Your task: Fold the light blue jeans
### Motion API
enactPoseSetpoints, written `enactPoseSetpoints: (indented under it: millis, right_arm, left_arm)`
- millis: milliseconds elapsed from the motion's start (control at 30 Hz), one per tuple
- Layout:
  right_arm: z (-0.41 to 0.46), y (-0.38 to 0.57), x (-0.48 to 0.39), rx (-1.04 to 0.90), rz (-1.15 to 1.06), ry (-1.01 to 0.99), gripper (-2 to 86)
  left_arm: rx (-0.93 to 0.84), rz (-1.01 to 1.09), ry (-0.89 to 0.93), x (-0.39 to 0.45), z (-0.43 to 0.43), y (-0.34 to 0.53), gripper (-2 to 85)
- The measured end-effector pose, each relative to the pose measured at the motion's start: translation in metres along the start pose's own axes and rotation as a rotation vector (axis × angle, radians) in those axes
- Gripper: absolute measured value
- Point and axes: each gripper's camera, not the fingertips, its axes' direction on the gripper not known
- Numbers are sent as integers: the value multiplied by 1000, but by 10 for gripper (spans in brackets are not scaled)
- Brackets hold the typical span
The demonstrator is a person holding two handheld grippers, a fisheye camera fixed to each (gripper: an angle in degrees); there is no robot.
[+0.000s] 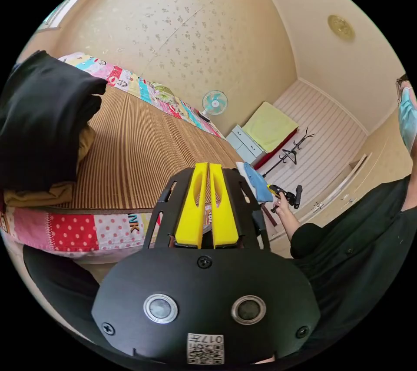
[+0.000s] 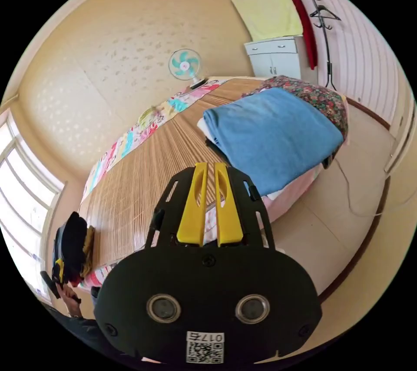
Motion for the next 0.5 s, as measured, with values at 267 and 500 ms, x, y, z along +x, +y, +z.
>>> enactPoseSetpoints:
  millis: [267, 500]
  right_arm:
    - [47, -16, 24, -90, 209, 138, 34]
    - [-6, -74, -131, 253, -152, -322, 8]
  left_arm:
    - [-54, 6, 54, 23, 38, 17, -10]
    - [-26, 65, 50, 42, 24, 30, -10]
